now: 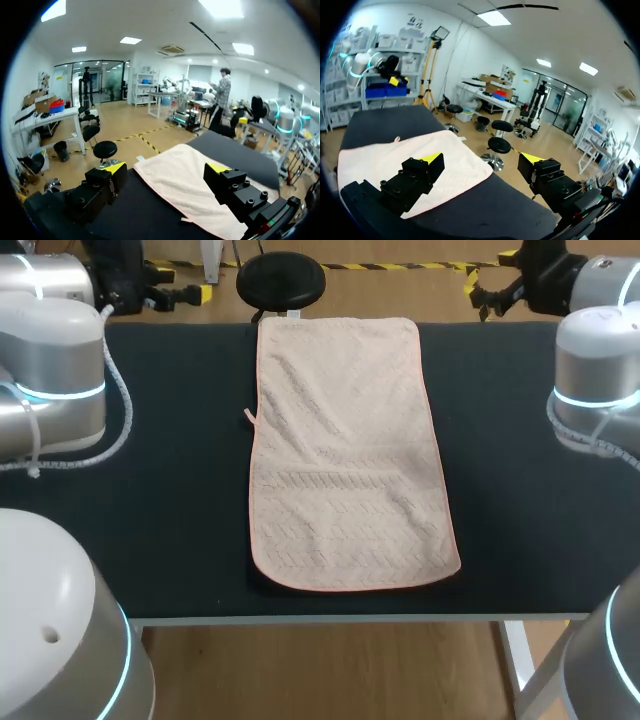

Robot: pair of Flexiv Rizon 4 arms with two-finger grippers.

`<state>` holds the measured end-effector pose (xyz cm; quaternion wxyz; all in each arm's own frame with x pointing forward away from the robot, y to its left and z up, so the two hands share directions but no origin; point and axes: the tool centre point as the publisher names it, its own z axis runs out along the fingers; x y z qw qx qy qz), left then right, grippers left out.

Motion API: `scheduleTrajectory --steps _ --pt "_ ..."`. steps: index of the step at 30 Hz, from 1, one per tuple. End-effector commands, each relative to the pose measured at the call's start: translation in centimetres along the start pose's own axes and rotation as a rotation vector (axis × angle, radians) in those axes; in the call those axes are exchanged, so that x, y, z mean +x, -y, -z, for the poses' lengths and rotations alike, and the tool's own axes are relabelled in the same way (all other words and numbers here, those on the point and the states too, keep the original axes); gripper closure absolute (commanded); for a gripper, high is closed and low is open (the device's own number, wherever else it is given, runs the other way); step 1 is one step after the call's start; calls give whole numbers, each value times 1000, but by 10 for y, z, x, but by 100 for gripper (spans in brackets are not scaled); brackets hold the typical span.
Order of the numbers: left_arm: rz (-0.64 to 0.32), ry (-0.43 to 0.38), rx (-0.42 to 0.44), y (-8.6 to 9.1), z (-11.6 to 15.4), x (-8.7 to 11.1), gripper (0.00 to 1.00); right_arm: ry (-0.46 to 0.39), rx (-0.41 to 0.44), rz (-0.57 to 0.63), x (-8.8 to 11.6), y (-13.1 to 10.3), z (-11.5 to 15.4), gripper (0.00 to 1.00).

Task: Fold the towel

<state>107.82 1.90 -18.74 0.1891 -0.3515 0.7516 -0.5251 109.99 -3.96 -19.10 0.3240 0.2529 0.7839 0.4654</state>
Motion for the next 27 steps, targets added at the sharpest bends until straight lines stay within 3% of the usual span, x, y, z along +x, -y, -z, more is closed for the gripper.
scheduleTrajectory --steps 1,5,8,10,11,26,27 --pt "-437 -55 -464 4 -12 9 0 -191 352 629 4 -12 -8 0" --pt "-734 -123 -755 -8 -14 26 0 -324 543 959 18 -9 -10 0" --pt "-863 -178 -903 -23 -13 39 0 -391 618 1092 28 -4 -11 0" --pt "-850 -255 -879 -28 -9 45 0 -438 559 1042 35 -3 -10 0" --pt "-784 -290 -822 -29 -7 48 0 -438 559 1042 35 -3 -10 0" --pt "-784 -290 -822 -29 -7 48 0 -438 559 1042 35 -3 -10 0" --pt "-825 -295 -865 -32 -14 49 0 -438 559 1042 35 -3 -10 0"
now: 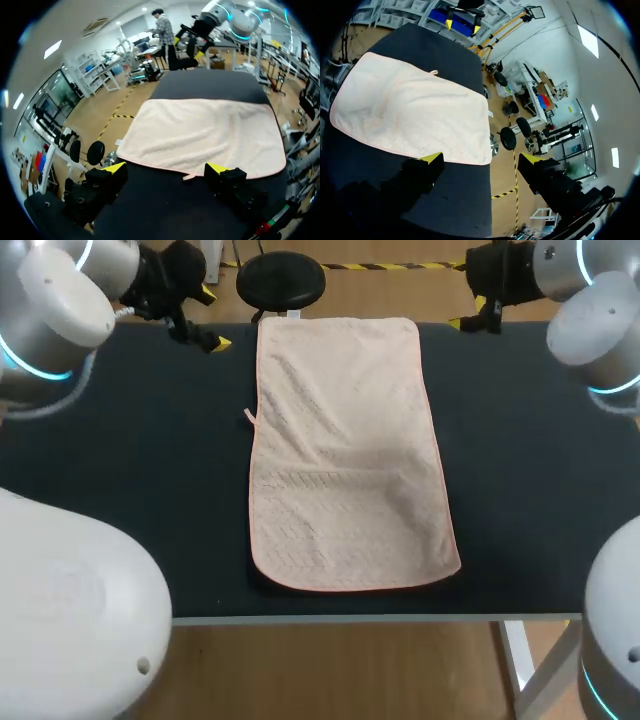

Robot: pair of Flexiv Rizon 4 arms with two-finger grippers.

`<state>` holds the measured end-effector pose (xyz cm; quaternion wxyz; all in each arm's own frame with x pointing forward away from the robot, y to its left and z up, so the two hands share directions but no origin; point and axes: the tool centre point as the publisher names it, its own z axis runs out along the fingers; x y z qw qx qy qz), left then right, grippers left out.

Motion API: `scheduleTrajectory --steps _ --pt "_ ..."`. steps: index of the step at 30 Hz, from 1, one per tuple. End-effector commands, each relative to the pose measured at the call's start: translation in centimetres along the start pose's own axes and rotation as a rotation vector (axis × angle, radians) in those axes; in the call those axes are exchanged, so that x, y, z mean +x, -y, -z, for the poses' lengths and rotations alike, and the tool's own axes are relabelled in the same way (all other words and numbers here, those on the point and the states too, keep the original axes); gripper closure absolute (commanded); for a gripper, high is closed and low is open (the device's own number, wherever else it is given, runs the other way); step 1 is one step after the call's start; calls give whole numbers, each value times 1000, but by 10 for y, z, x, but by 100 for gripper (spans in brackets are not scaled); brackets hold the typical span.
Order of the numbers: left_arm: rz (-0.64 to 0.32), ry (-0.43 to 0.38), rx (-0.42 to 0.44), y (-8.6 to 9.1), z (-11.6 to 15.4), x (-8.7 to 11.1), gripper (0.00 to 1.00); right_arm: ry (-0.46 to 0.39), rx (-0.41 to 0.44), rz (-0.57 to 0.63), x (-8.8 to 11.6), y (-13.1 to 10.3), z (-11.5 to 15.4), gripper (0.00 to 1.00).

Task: Fold the towel

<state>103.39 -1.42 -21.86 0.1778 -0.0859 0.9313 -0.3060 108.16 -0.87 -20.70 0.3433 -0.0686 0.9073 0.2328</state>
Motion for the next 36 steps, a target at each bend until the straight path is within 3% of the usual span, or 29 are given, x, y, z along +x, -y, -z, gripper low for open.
scheduleTrajectory --steps 1,3,6,14,16,23,32,36 --pt "-234 -185 -451 5 -13 -7 0 -272 244 316 -3 -4 -2 0" --pt "-304 -194 -476 7 -22 1 0 -347 305 343 4 -10 -7 0" --pt "-389 -215 -512 8 -33 16 0 -356 368 314 16 -14 -5 0" --pt "-400 -192 -573 6 -65 41 0 -400 485 196 54 -10 -15 0" --pt "-372 -179 -547 6 -73 43 0 -396 502 149 64 -8 -20 0" --pt "-345 -173 -544 6 -99 57 0 -401 519 74 95 -5 -46 0" --pt "-264 -172 -535 5 -132 75 0 -354 523 17 119 10 -63 0" --pt "-224 -184 -462 3 -142 76 0 -357 476 62 123 7 -64 0"
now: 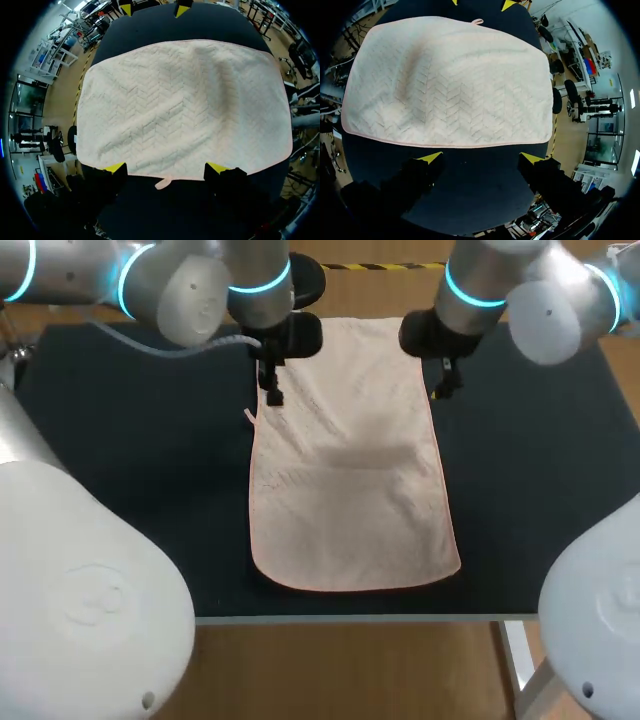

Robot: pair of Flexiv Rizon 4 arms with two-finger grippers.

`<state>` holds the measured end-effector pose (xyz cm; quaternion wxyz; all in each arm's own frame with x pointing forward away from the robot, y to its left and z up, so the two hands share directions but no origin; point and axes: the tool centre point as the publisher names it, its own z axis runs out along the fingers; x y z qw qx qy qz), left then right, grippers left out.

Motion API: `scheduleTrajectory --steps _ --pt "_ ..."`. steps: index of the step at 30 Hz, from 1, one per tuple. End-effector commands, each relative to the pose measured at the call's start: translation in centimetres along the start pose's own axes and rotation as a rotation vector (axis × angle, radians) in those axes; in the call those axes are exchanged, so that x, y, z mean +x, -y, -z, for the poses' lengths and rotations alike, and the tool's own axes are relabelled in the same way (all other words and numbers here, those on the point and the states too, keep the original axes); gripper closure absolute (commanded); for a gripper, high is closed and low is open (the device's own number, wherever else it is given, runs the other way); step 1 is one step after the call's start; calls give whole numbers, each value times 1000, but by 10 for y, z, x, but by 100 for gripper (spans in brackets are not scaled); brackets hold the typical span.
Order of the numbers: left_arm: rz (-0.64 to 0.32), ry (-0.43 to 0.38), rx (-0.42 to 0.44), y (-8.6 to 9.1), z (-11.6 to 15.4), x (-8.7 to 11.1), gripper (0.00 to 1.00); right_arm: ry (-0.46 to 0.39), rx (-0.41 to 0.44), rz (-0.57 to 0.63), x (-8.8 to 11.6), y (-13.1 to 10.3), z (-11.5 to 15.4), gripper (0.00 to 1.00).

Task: Fold the towel

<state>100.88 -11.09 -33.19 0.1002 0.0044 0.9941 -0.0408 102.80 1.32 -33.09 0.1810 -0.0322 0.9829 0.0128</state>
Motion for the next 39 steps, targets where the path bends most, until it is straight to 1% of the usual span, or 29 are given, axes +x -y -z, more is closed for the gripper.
scheduleTrajectory --steps 1,13,14,15,16,17,18,20,21,22,24,25,27,28,29,31,34,36,39 --pt "-14 -4 99 0 -13 -9 0 26 30 90 0 -8 2 0" --pt "-14 -4 99 0 -13 -9 0 26 30 90 0 -8 2 0" --pt "2 17 76 -5 -6 -9 0 26 30 90 0 -8 2 0" --pt "-1 20 63 -7 -2 -9 0 26 30 90 0 -8 2 0" --pt "-13 31 54 -9 0 -8 0 17 4 54 -3 -7 3 0" --pt "-7 38 40 -9 -2 -7 0 11 -9 50 -3 -6 2 0" --pt "-17 17 36 -8 -8 -7 0 5 -9 43 -3 -7 -3 0" --pt "-16 3 36 -5 -18 -5 0 -17 -4 26 -1 -9 -13 0" --pt "-24 -21 14 -2 -26 -4 0 -32 -3 29 2 -12 -18 0" --pt "-25 -29 1 -1 -31 -4 0 -38 7 26 3 -13 -21 0" --pt "-28 -52 18 1 -42 -2 0 -66 22 22 6 -17 -28 0" --pt "-31 -66 1 3 -46 -2 0 -72 28 19 7 -18 -32 0" --pt "-55 -70 5 5 -52 -1 0 -86 34 25 10 -19 -39 0" --pt "-59 -73 -18 6 -55 -1 0 -97 26 22 11 -19 -42 0" --pt "-66 -63 -8 6 -57 -1 0 -103 24 21 11 -19 -44 0" --pt "-60 -67 -10 4 -62 -1 0 -116 21 16 12 -19 -50 0" --pt "-33 -79 16 -2 -71 -1 0 -125 15 5 12 -17 -57 0" --pt "-18 -77 10 -6 -75 0 0 -137 -11 -5 13 -16 -62 0" --pt "1 -84 17 -12 -80 2 0 -143 -12 -12 14 -13 -68 0"
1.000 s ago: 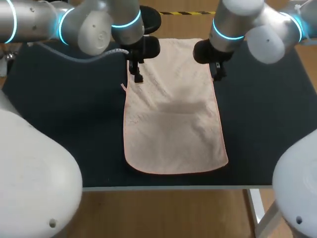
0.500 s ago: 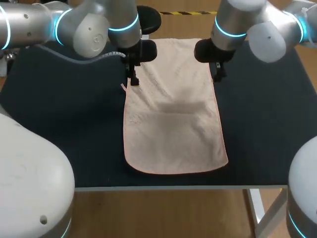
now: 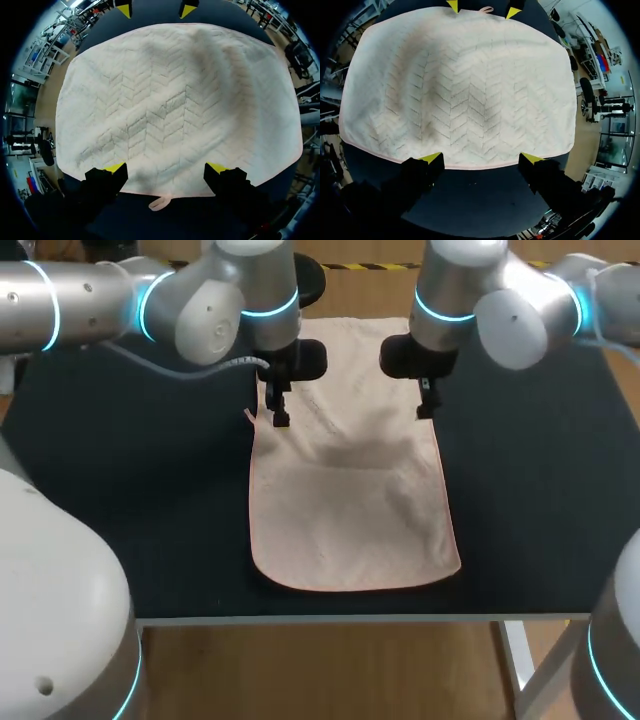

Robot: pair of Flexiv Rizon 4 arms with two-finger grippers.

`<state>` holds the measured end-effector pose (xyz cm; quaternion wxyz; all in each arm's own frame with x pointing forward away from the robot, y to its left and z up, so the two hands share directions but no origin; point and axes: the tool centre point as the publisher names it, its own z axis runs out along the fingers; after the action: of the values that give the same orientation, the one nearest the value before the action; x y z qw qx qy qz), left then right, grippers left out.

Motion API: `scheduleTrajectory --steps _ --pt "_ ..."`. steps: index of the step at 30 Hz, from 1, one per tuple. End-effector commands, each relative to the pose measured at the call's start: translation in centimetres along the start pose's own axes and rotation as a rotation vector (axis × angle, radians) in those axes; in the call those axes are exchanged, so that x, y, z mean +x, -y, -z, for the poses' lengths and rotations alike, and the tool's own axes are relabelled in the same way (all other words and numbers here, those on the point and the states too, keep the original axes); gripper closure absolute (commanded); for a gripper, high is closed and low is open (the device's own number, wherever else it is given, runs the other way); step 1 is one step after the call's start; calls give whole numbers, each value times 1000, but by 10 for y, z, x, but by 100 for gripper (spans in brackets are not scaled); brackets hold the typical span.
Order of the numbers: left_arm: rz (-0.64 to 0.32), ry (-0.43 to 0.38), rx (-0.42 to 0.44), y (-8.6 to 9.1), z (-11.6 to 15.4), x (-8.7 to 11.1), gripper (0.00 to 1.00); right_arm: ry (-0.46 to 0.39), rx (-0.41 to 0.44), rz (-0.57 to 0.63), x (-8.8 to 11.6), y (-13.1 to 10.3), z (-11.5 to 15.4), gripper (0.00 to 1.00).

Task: Fold the towel

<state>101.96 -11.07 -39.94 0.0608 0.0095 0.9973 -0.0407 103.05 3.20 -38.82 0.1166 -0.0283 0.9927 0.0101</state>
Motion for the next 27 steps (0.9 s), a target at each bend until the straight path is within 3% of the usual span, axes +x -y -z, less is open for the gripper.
scheduleTrajectory --steps 1,9,27 --pt "9 -5 14 -7 -13 -1 0 -14 -15 -3 -5 5 -14 0" --pt "18 -15 10 -15 -19 -2 0 -49 -5 -29 -6 8 -24 0" --pt "10 -51 23 -15 -39 -10 0 -145 17 -62 -8 5 -57 0"
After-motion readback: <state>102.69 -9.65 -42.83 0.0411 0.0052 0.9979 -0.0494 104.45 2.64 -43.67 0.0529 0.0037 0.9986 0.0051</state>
